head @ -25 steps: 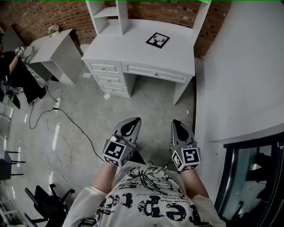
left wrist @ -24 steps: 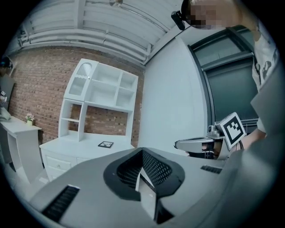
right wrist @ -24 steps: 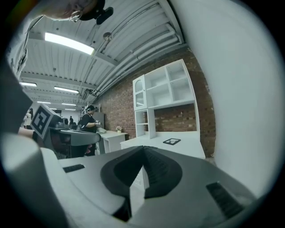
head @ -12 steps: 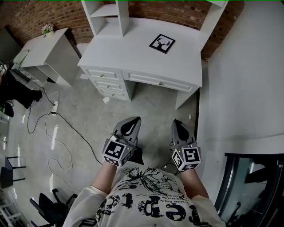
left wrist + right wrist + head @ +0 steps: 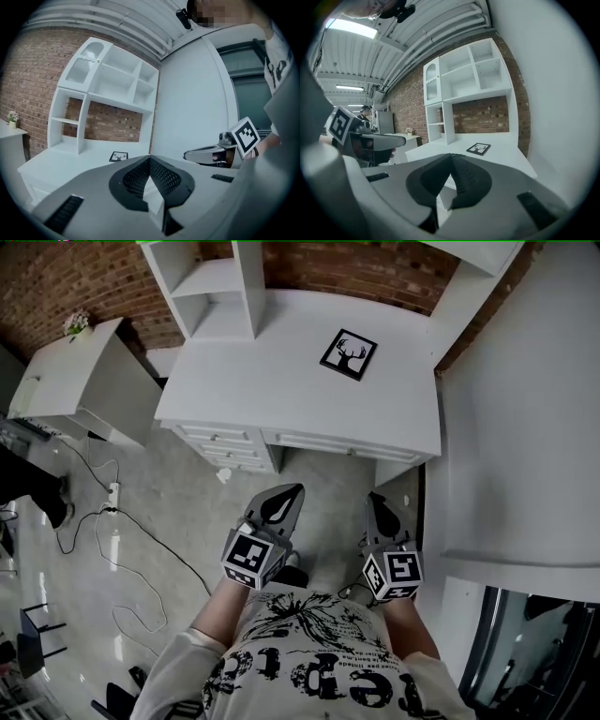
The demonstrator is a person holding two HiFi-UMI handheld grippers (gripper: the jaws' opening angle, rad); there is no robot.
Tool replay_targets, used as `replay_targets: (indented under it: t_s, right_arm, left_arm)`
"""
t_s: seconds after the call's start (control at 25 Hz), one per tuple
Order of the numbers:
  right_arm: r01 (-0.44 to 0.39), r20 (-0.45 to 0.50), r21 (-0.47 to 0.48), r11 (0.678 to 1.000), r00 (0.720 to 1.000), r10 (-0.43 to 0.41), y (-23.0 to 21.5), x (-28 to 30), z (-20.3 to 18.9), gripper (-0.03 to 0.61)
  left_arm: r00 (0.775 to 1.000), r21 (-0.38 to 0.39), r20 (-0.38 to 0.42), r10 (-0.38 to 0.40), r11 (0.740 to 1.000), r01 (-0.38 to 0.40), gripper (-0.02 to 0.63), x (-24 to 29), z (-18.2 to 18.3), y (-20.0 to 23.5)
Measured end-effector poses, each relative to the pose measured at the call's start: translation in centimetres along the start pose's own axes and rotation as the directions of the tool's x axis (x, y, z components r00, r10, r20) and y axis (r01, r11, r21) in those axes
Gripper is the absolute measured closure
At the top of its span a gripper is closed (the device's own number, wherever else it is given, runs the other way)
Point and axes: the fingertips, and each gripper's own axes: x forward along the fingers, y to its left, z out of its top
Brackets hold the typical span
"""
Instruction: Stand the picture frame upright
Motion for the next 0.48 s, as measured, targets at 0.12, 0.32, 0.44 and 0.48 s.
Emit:
replay_targets:
  t_s: [0.12, 0.32, 0.44, 0.48]
  right_arm:
    - [0.013, -0.011, -0.004, 1.000, 1.000, -0.013, 0.3, 3.7, 1.0, 0.577]
    - [0.024, -0.034, -0.037, 0.999, 0.999, -0.025, 0.4, 9.0, 1.6, 0.577]
    - [0.028, -0.049, -0.045, 0.999, 0.998, -0.030, 0.2, 11.4, 1.5, 0.577]
    - [0.025, -0.052, -0.042, 0.999, 0.998, -0.027, 0.0, 12.0, 1.6, 0.577]
  left_arm:
    - [1.000, -0.004, -0.006, -0.016, 1.000, 0.016, 0.600, 1.8, 0.7, 3.7]
    - [0.999, -0.006, -0.007, -0.043, 0.999, 0.043, 0.600, 4.8, 1.1, 8.2]
    - [0.999, -0.018, -0.018, -0.044, 0.999, 0.043, 0.600, 6.4, 0.8, 9.9]
    - [0.999, -0.022, -0.023, -0.044, 0.999, 0.043, 0.600, 6.9, 0.8, 10.3]
